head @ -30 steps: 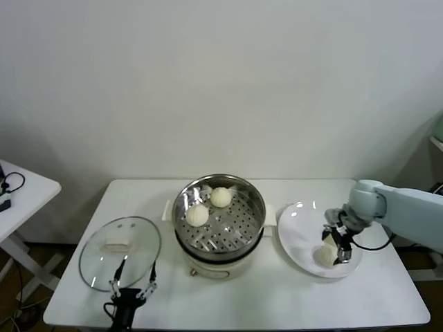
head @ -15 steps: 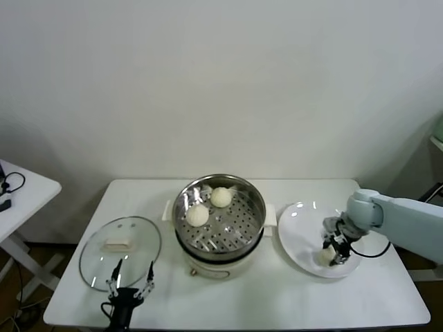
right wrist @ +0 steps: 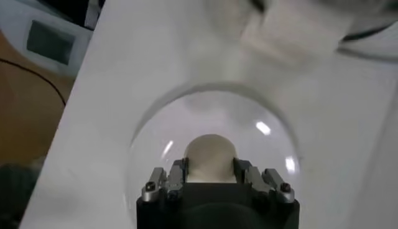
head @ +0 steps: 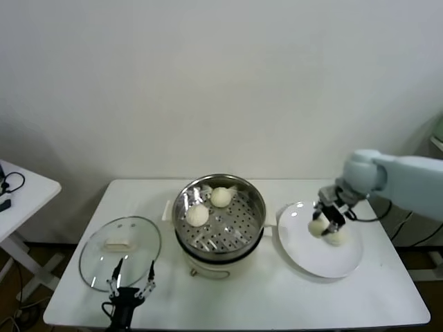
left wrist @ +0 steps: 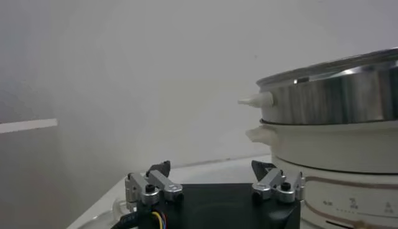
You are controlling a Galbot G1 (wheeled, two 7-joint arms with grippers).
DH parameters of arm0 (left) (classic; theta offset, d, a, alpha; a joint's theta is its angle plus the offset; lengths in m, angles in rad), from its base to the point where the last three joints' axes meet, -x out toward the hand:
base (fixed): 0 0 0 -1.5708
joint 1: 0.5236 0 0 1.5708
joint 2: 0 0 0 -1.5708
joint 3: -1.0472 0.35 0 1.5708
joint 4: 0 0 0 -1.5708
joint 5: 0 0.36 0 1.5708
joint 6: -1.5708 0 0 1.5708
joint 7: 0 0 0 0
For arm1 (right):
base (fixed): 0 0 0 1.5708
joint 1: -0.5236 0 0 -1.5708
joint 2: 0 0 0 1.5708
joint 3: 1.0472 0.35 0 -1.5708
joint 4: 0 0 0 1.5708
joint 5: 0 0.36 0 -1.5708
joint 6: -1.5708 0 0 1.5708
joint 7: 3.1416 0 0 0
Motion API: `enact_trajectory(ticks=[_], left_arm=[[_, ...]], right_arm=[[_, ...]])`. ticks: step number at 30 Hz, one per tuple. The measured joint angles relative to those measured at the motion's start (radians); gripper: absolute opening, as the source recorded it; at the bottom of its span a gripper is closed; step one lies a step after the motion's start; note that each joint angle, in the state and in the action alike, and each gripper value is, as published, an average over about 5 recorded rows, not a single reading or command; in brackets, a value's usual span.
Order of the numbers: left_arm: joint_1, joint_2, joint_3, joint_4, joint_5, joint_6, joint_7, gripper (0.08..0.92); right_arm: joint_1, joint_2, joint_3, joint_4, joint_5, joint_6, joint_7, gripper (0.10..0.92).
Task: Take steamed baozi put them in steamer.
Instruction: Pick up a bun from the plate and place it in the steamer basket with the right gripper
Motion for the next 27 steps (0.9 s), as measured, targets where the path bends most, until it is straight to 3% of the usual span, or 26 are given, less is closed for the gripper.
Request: enact_trajectory(ticks=[7, 15, 27], left_arm=[[0.004, -0.003, 0.003, -0.002, 0.002, -0.001, -0.001, 0.823], [0.012, -0.003, 0.001, -0.005, -0.001, -0.001, -0.002, 0.823], [0.018, 0.0, -0.005, 0.0, 0.0, -0.004, -0.002, 0.823]], right_arm=[[0.165, 0.07, 0.052, 0.115, -0.018, 0.08, -0.011, 0.548], [0.131, 0.164, 0.165, 0.234, -0.097, 0.08, 0.024, 0.551], [-0.094, 0.295, 0.233, 0.22, -0.26, 0.109, 0.063, 0.543]])
